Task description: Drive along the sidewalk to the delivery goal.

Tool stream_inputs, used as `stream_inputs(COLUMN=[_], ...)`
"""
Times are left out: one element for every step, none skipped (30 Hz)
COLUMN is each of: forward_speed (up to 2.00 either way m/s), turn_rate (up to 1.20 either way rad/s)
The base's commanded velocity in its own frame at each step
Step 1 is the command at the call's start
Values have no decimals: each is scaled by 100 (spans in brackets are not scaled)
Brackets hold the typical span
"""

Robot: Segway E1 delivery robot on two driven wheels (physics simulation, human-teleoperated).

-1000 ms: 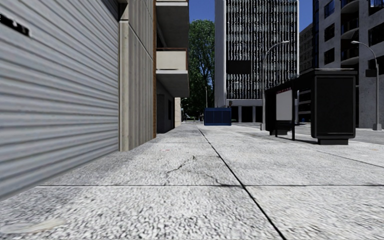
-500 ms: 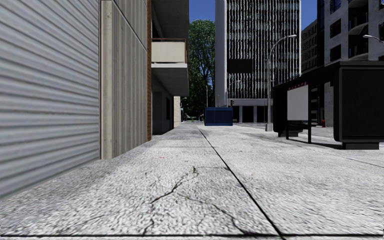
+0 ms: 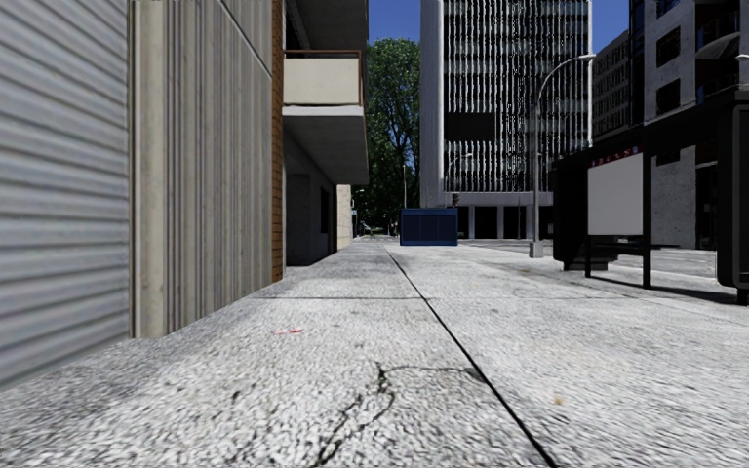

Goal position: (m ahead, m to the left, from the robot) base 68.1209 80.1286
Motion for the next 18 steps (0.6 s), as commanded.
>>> stream_inputs(forward_speed=[200,200,200,200,200,200,200,200,200,200,200,200,200,200,200,200,200,200], turn_rate=[0,0,0,0,0,0,0,0,0,0,0,0,0,0,0,0,0,0])
